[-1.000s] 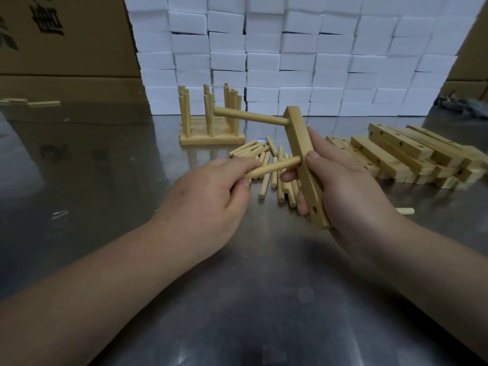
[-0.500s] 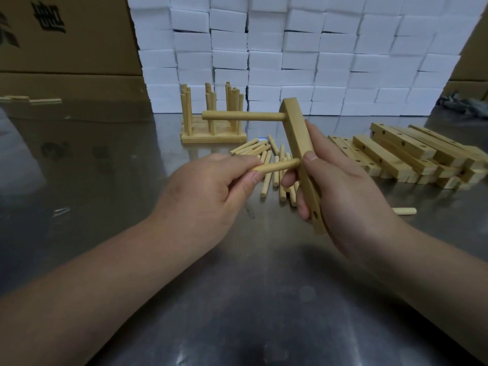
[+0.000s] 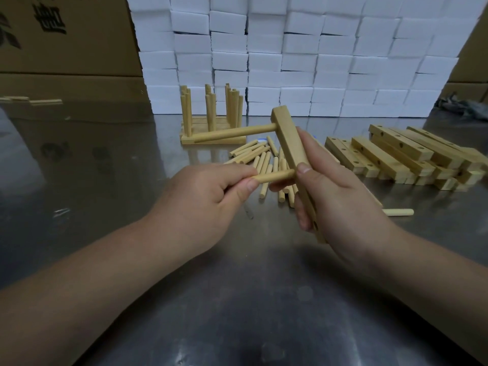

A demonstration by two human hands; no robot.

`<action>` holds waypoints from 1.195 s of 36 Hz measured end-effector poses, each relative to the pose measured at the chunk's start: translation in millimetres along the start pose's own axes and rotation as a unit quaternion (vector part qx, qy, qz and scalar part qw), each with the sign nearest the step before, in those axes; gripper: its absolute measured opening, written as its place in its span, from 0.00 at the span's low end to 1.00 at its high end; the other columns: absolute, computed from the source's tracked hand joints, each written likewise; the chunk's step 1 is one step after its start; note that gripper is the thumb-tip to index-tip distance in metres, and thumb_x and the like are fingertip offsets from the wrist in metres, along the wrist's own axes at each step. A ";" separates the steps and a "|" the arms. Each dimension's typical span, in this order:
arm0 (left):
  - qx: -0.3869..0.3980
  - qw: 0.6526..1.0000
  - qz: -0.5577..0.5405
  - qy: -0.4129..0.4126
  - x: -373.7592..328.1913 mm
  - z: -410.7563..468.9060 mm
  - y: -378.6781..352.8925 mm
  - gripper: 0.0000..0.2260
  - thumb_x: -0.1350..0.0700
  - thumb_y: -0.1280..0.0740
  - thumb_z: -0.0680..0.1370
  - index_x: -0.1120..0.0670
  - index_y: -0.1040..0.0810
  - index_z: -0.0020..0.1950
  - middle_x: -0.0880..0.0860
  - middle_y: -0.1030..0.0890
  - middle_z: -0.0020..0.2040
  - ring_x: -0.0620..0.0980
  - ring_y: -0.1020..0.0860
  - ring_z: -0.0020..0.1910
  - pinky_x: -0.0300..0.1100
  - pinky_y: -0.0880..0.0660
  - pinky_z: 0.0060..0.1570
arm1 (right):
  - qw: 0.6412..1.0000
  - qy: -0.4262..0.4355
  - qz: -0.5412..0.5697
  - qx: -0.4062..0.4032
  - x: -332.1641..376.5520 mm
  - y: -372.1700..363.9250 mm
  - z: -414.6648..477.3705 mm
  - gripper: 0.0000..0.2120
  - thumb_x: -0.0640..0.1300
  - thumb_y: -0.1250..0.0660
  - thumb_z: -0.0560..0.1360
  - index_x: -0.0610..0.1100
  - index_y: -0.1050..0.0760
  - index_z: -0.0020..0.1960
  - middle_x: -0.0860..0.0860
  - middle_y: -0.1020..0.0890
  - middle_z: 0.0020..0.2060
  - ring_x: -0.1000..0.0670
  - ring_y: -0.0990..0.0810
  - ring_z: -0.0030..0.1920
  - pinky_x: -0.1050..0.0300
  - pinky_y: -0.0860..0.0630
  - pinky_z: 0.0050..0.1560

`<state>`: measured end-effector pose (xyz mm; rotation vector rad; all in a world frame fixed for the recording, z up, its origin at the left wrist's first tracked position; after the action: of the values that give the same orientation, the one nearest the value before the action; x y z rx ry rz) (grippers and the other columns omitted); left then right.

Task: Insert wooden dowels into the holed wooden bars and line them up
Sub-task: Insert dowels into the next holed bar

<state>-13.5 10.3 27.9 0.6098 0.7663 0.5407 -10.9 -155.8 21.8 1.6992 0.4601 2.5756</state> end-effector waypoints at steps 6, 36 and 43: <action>0.027 0.989 -0.103 0.098 4.2 -0.6 -3.3 0.08 0.43 0.42 0.71 0.35 0.24 0.45 0.50 0.26 0.31 0.43 0.30 0.30 0.31 0.35 0.29 | 1.000 0.003 0.008 0.007 -1.9 -0.1 0.2 0.22 0.41 0.48 0.81 0.58 0.40 0.73 0.55 0.20 0.35 0.56 0.32 0.25 0.63 0.31 0.27; 0.271 0.950 0.146 0.046 17.1 8.4 -42.0 0.27 0.39 0.48 0.77 0.40 0.52 0.75 0.41 0.57 0.76 0.43 0.56 0.74 0.42 0.57 0.67 | 0.968 -0.109 0.061 -0.218 -4.2 10.8 16.3 0.11 0.46 0.48 0.82 0.47 0.28 0.51 0.53 0.18 0.34 0.54 0.29 0.22 0.57 0.31 0.31; 0.160 0.955 0.240 0.061 11.1 14.0 -28.4 0.14 0.43 0.45 0.77 0.47 0.24 0.52 0.46 0.27 0.54 0.46 0.28 0.51 0.43 0.32 0.48 | 0.974 -0.099 0.047 -0.196 -4.2 7.2 14.6 0.11 0.48 0.49 0.81 0.51 0.28 0.55 0.54 0.18 0.35 0.54 0.28 0.24 0.55 0.30 0.32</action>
<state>10.3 -6.6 11.4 1.0862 0.8331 0.9157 5.1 -160.0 25.2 1.8317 -0.1329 2.3136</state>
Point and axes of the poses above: each hand's wrist, its own z-axis towards the middle knuckle, its own y-axis out of the back of the hand, x = y × z, the point moved 2 cm from there along z, towards the middle knuckle
